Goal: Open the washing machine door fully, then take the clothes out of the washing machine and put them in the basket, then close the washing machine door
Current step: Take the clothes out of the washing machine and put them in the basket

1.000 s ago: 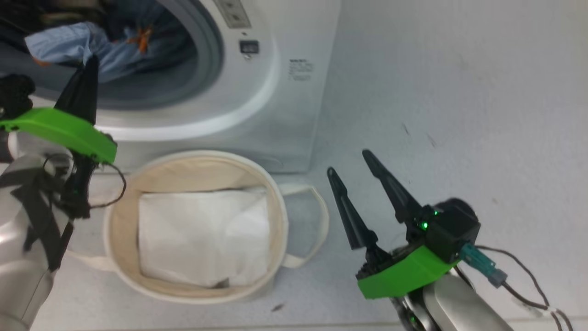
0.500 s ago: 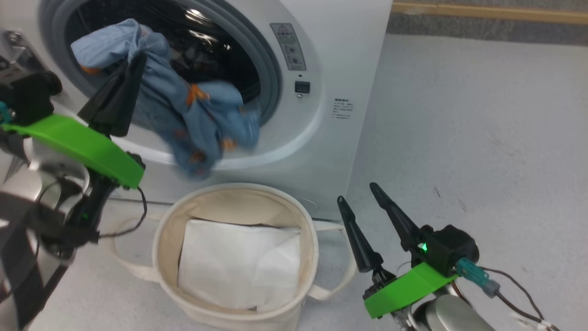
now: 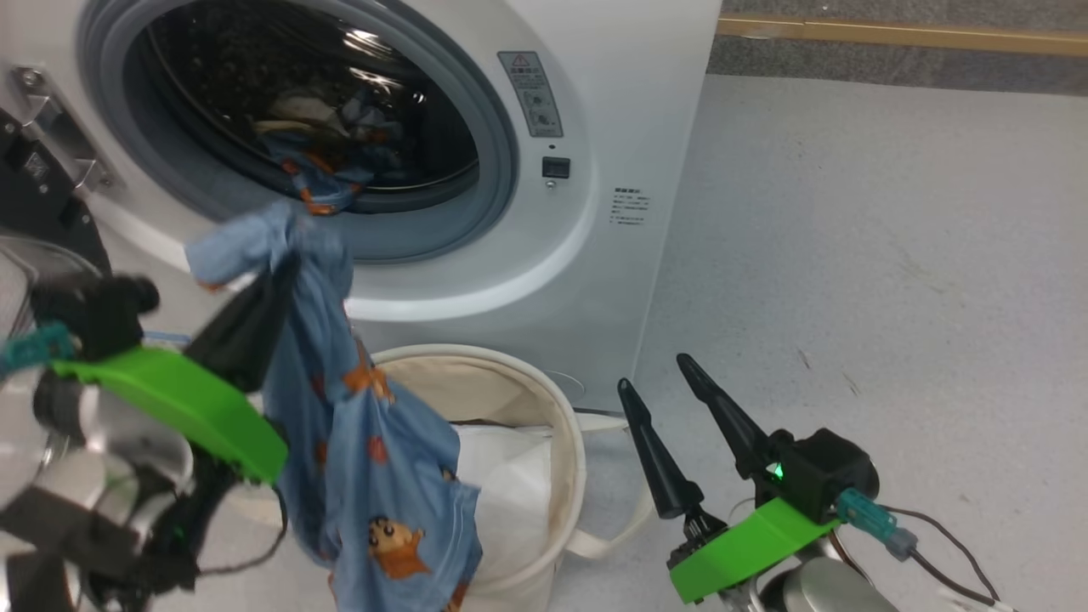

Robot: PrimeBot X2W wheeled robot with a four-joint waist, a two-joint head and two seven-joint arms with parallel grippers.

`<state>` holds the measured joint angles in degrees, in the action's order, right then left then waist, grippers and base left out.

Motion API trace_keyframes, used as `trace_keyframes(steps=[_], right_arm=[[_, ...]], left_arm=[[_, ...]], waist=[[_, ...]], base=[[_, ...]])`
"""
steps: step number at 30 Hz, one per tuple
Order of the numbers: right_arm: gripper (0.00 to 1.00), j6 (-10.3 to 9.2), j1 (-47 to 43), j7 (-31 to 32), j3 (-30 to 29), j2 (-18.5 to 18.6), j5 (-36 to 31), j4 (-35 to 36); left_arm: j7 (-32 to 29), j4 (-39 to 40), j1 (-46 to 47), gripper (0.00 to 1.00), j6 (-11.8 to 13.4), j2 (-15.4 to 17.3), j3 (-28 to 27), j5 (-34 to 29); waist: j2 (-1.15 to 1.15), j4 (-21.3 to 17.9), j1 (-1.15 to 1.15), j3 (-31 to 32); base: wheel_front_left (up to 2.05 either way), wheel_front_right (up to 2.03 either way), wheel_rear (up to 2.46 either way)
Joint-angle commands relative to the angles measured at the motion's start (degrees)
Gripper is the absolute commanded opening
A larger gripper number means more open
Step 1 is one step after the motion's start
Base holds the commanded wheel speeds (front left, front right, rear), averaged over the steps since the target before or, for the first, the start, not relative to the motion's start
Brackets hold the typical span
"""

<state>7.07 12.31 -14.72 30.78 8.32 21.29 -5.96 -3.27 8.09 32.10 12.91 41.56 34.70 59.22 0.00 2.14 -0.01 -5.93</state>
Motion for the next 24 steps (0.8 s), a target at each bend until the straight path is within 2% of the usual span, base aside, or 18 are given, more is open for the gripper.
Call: trace_keyframes(steps=[1, 14, 18, 24], right_arm=[[1.0, 0.42, 0.6, -0.3, 1.1, -0.1, 0.5, 1.6], [1.0, 0.42, 1.5, -0.3, 1.4, 0.0, 0.4, 1.5], [1.0, 0.42, 2.2, -0.3, 1.5, -0.2, 0.3, 1.7], [1.0, 0.42, 3.7, -0.3, 1.6, 0.2, -0.3, 1.9]], left_arm=[[1.7, 0.0, 0.6, 0.0, -0.2, 1.7, -2.6, 0.1], [5.5, -10.0, -3.7, 0.0, -2.6, -2.0, -1.9, 2.7], [7.8, -19.2, -4.6, 0.0, -4.9, -5.2, -0.1, 2.4], [14.3, -40.3, -2.3, 0.0, -10.3, -12.3, 2.5, 0.0]], waist=[[0.0, -0.7, 0.01, -0.4], [0.0, -5.3, 0.01, -2.8], [0.0, -7.3, 0.01, -4.3], [0.0, -10.1, 0.01, -6.9]], base=[[0.0, 0.0, 0.0], [0.0, 0.0, 0.0], [0.0, 0.0, 0.0], [0.0, 0.0, 0.0]])
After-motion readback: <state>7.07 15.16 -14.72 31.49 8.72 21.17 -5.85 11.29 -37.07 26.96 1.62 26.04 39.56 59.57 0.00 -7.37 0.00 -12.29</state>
